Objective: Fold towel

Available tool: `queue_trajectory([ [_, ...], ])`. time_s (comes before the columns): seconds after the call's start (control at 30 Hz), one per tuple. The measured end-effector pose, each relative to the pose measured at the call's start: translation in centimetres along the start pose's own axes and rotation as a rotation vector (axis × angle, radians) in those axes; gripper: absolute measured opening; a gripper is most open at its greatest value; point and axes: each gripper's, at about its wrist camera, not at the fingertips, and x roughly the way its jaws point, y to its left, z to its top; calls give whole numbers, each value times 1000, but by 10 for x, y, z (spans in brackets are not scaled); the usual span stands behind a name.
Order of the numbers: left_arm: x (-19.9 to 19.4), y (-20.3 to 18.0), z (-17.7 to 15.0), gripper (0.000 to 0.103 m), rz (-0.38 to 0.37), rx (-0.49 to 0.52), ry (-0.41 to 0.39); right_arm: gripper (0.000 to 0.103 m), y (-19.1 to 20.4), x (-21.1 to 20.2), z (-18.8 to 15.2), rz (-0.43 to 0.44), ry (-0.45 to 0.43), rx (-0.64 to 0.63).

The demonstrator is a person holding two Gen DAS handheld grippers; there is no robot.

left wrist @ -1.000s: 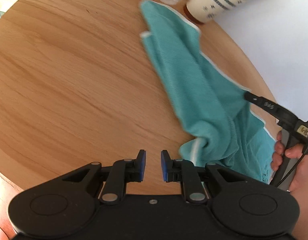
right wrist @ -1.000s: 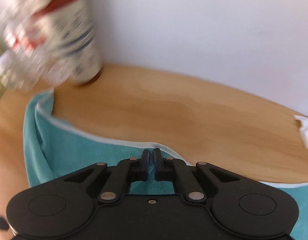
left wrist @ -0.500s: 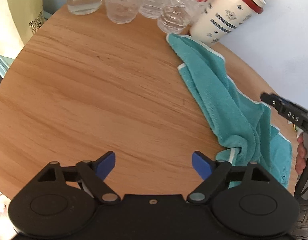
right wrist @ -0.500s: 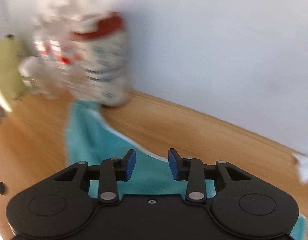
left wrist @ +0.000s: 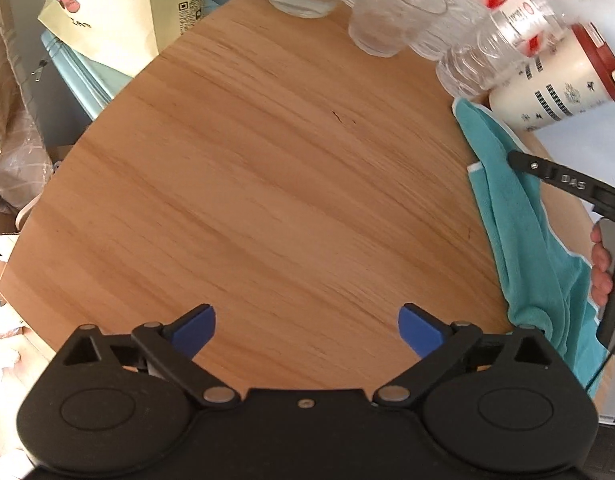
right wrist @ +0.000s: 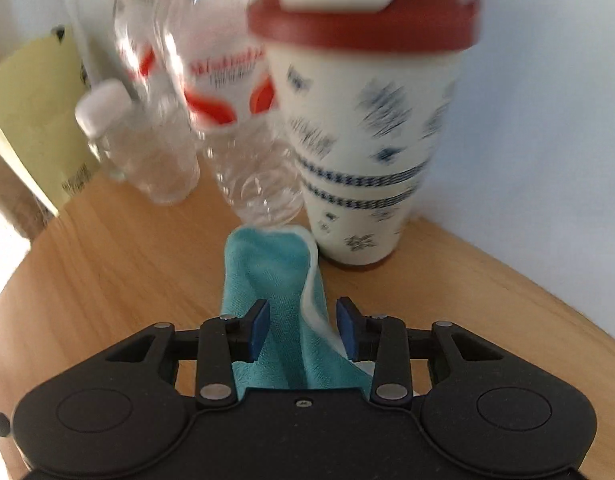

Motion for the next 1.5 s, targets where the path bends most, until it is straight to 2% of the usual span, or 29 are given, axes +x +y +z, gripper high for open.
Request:
queue_trajectory([
  [0.07, -1, 0, 0, 100, -13, 1, -17, 2, 4, -10, 0, 26, -16, -18],
  [0.23, 0, -2, 0, 100, -32, 23, -44, 2, 24, -74, 2, 211, -126, -22],
  [0.4, -6, -4, 3, 100, -37, 73, -73, 3, 44, -168, 7, 448, -294, -24],
  [0.53, -15, -6, 5, 100, -66, 87, -96, 3, 42, -227, 12, 592, -417, -51],
  [0.6, -17, -8, 6, 100, -69, 94, -105, 2, 35, -238, 14, 598, -440, -65],
  [0.63, -17, -9, 7, 100, -63, 99, -107, 2, 31, -239, 15, 589, -442, -63],
  [0.67, -16, -10, 8, 100, -60, 104, -109, 2, 22, -233, 16, 542, -435, -48],
  [0.73, -13, -14, 10, 100, -55, 104, -112, 2, 6, -211, 16, 444, -372, -26],
  [0.8, -9, -19, 11, 100, -54, 108, -112, 4, -2, -179, 12, 297, -309, -15],
  [0.87, -4, -24, 11, 100, -44, 116, -108, 5, -4, -153, 7, 214, -256, -15],
  [0.93, 1, -29, 11, 100, -38, 135, -105, 7, -4, -135, 1, 133, -243, -17],
  [1.0, 5, -33, 11, 100, -28, 157, -110, 15, -2, -121, -4, 55, -223, -26],
  [1.1, 14, -43, 16, 100, -4, 218, -117, 23, -5, -126, -16, 10, -229, -16],
  [1.23, 24, -52, 26, 100, 0, 301, -137, 24, -4, -146, -38, -2, -193, 20],
  [1.3, 32, -57, 32, 100, -6, 351, -131, 24, -7, -159, -66, -51, -147, 53],
  [1.37, 40, -62, 38, 100, -23, 395, -129, 24, -14, -167, -100, -144, -104, 107],
  [1.5, 54, -71, 44, 100, -57, 434, -109, 24, -49, -188, -192, -370, 1, 335],
])
